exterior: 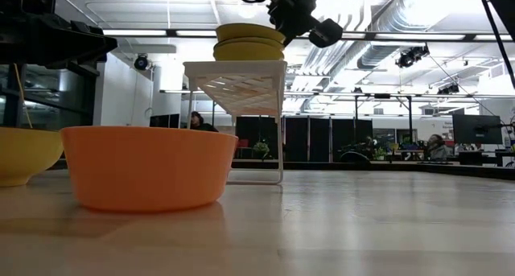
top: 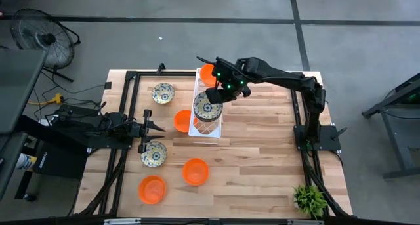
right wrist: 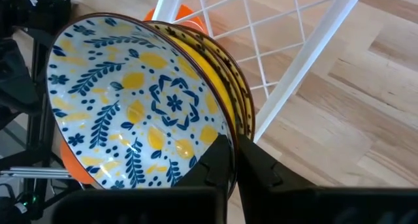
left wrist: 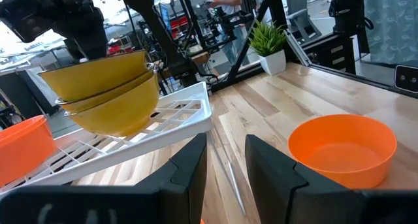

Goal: Pick & Place Mini bowls
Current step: Stack the white and yellow bowl on the stacked white and yellow bowls on the shelf, then stack the orange bowl on the stacked orange bowls on the shelf

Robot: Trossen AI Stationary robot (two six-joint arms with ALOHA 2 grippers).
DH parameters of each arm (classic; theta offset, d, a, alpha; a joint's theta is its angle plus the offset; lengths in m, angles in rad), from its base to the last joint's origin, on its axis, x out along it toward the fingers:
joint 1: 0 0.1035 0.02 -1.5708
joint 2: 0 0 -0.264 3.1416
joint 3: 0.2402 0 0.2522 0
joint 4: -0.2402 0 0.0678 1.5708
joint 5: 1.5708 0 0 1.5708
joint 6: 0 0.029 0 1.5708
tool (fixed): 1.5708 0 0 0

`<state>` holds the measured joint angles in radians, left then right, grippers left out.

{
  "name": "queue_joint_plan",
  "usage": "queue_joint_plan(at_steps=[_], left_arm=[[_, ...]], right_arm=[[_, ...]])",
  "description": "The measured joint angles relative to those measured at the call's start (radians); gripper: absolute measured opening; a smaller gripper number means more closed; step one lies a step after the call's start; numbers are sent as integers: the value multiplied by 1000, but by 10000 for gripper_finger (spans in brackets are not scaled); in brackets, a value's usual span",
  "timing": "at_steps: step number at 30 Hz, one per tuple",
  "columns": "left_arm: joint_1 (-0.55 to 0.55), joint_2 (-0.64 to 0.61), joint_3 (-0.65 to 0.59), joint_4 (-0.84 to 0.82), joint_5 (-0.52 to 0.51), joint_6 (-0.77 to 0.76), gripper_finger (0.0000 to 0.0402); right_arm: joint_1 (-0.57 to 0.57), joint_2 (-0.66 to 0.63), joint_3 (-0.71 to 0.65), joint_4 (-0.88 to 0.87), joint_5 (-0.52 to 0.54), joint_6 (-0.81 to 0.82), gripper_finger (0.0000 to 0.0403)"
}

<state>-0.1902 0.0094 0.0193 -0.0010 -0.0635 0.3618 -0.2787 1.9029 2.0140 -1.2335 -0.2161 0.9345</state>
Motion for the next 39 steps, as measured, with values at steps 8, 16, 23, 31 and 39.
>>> queue_joint_plan(at_steps=[8,16,23,31,39], left_arm=[[0,0,0,0,0,0,101],[0,0,0,0,0,0,101],[0,0,0,0,0,0,101],[0,0,0,0,0,0,101],[0,0,0,0,0,0,101]], right_arm=[[0,0,0,1,-2,-11,28],[0,0,0,16,-1,-19,63],[0,-2,1,24,0,-45,97],[0,-32,1,31,8,-71,119],[11,-96,1,-83,89,-106,119]])
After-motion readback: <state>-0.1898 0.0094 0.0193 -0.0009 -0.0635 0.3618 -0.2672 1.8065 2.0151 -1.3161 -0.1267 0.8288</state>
